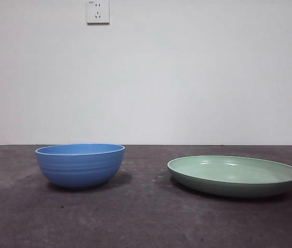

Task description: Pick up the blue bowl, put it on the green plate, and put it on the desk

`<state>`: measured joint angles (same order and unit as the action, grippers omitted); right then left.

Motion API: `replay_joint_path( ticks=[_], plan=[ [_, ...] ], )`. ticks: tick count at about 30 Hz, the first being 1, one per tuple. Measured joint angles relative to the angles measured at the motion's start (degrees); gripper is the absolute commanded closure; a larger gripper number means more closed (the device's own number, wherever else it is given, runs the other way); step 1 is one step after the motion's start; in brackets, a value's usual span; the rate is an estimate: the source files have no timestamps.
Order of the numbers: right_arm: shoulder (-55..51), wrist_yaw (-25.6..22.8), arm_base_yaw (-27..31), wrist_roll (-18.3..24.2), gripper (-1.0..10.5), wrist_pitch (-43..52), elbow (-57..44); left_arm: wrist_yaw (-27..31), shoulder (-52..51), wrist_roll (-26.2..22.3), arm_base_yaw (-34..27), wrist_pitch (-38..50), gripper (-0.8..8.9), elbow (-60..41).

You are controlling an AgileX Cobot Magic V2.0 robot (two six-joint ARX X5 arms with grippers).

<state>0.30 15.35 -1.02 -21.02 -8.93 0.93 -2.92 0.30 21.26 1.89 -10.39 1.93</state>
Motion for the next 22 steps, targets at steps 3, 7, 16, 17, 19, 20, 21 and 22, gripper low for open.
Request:
replay_joint_path(
  ticks=[3,7,16,17,19,20,21,22],
  plan=[
    [0.0,0.0,0.0,-3.1,9.4,-0.7,0.4,0.0,0.0,2.4,0.0,-1.2,8.05,0.8],
    [0.0,-0.6,0.0,-4.6,9.4,-1.5,3.3,0.0,0.1,4.3,0.0,-1.6,8.04,4.3],
    [3.0,-3.4,0.0,-3.7,9.4,-3.4,15.5,-0.1,6.4,4.1,0.0,-6.3,8.05,17.8],
    [4.0,-3.4,0.0,-3.0,9.4,-4.5,17.2,-0.3,7.4,3.6,0.0,-7.6,8.05,19.5],
    [6.7,-3.4,0.0,-1.3,9.4,-7.3,21.3,-1.4,9.9,2.3,0.0,-10.3,8.05,23.4],
    [7.9,-3.4,0.0,-0.4,9.4,-8.7,23.1,-2.1,11.2,1.6,0.0,-11.4,8.05,25.3],
    [9.2,-3.4,0.0,0.4,9.4,-10.2,24.9,-3.0,12.5,0.8,0.0,-12.6,8.05,27.1],
    [11.0,-3.4,0.0,1.6,9.4,-12.0,27.0,-4.2,14.1,0.0,0.0,-13.8,8.05,29.3]
  ],
)
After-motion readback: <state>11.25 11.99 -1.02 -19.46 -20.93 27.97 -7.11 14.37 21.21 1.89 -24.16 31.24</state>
